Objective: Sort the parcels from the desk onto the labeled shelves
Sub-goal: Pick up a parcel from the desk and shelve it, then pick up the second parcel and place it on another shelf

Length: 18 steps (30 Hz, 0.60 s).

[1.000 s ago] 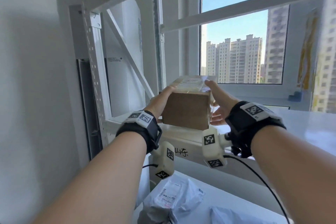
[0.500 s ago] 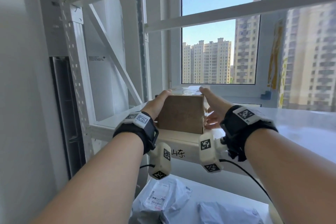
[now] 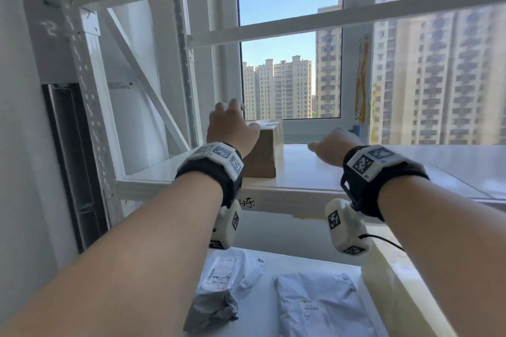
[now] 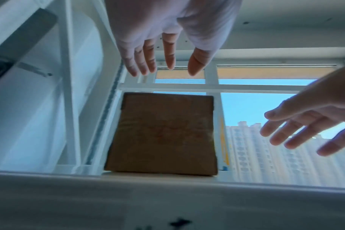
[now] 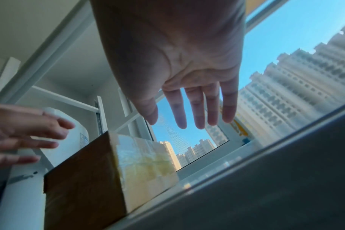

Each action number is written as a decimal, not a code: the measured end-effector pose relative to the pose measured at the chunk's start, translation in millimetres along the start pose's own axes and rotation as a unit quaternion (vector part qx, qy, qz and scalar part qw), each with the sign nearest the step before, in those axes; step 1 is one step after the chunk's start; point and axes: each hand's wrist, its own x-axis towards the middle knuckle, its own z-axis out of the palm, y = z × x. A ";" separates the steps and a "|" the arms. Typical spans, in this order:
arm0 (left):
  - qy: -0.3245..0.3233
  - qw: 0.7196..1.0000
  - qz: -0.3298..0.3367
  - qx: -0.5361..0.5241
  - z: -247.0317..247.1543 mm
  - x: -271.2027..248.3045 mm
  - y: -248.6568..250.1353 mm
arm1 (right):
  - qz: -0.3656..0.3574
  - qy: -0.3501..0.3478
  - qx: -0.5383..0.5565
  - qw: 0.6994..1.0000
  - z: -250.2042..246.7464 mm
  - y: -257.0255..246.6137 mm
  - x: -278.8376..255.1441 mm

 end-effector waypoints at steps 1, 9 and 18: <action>-0.008 1.000 0.021 -0.004 2.7 -6.1 9.7 | -0.003 0.018 -0.026 0.999 -5.3 8.7 -7.2; -0.175 0.976 0.133 -0.005 53.0 -74.9 83.9 | 0.031 0.095 -0.156 0.983 -47.7 81.0 -74.7; -0.271 0.940 0.205 0.006 106.4 -149.0 168.0 | 0.113 0.095 -0.174 0.974 -90.9 167.8 -144.2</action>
